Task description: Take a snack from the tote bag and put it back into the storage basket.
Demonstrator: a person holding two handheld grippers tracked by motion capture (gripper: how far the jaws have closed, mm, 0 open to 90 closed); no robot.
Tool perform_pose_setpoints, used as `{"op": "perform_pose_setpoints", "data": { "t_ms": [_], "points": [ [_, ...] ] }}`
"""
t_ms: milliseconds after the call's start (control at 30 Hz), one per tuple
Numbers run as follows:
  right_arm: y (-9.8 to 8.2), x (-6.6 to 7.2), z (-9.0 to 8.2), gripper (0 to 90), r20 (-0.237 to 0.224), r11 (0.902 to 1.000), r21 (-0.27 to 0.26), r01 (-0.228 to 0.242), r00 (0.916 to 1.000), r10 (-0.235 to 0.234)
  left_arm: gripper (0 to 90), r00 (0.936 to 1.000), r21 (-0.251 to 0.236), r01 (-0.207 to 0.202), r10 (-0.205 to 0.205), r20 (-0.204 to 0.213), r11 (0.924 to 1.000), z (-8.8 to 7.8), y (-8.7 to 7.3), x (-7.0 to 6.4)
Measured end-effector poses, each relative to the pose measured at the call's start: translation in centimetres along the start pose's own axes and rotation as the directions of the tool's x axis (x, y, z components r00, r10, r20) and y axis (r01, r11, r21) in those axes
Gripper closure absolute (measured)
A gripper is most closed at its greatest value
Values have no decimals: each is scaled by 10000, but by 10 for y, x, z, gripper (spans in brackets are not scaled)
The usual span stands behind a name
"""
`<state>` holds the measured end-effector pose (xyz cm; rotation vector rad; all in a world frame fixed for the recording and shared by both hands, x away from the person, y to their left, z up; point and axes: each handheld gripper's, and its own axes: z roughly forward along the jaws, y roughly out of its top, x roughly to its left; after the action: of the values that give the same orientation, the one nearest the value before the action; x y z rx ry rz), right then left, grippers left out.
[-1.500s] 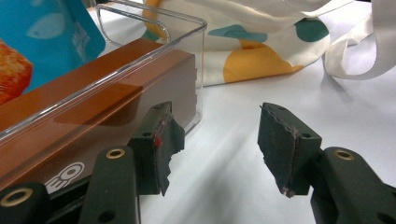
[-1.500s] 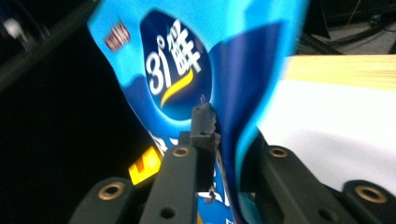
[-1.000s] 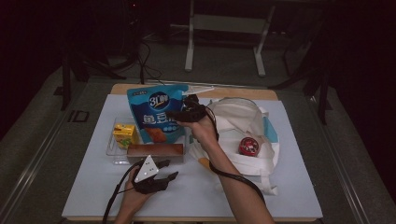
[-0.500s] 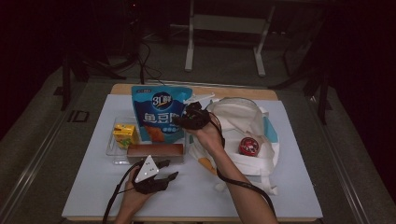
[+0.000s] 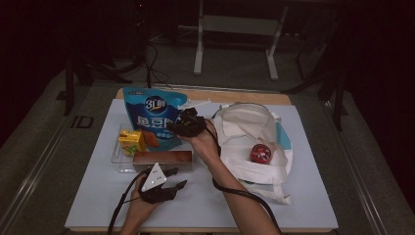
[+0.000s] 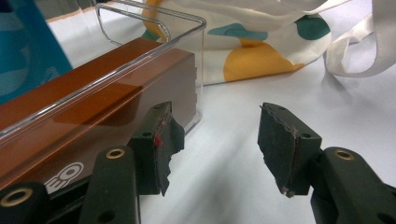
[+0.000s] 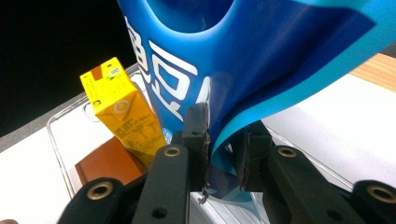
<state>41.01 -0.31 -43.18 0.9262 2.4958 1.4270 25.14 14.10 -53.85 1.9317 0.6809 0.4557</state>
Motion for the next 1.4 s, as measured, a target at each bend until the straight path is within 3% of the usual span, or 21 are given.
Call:
{"op": "perform_pose_setpoints", "data": {
  "t_ms": [400, 700, 800, 1133, 1167, 1367, 1400],
  "points": [
    [6, 2, 3, 719, 130, 9992, 250, 302, 9994, -306, 460, 10000, -3, 52, -52, 21, 10000, 0, 0, 1],
    [7, 4, -5, 702, 288, 9941, 550, 936, 9950, -953, 459, 10000, -7, 68, -68, 32, 10000, 0, 0, 1],
    [9, 3, -13, 674, 284, 9889, 695, 1315, 9906, -1337, 459, 10000, -5, 58, -58, 38, 10000, 0, 0, 1],
    [8, -2, -30, 631, 124, 9776, 1054, 1822, 9827, -1845, 458, 10000, -5, 47, -47, 13, 10000, 0, 0, 1],
    [7, -3, -36, 623, 90, 9724, 1118, 2048, 9783, -2071, 458, 10000, -6, 48, -48, 13, 10000, 0, 0, 1],
    [8, -6, -53, 592, 18, 9652, 1184, 2331, 9720, -2350, 458, 10000, -9, 62, -62, 8, 10000, 0, 0, 1],
    [9, -8, -59, 586, 37, 9597, 1228, 2528, 9669, -2551, 458, 10000, -12, 54, -54, 2, 10000, 0, 0, 1]
  ]
}}
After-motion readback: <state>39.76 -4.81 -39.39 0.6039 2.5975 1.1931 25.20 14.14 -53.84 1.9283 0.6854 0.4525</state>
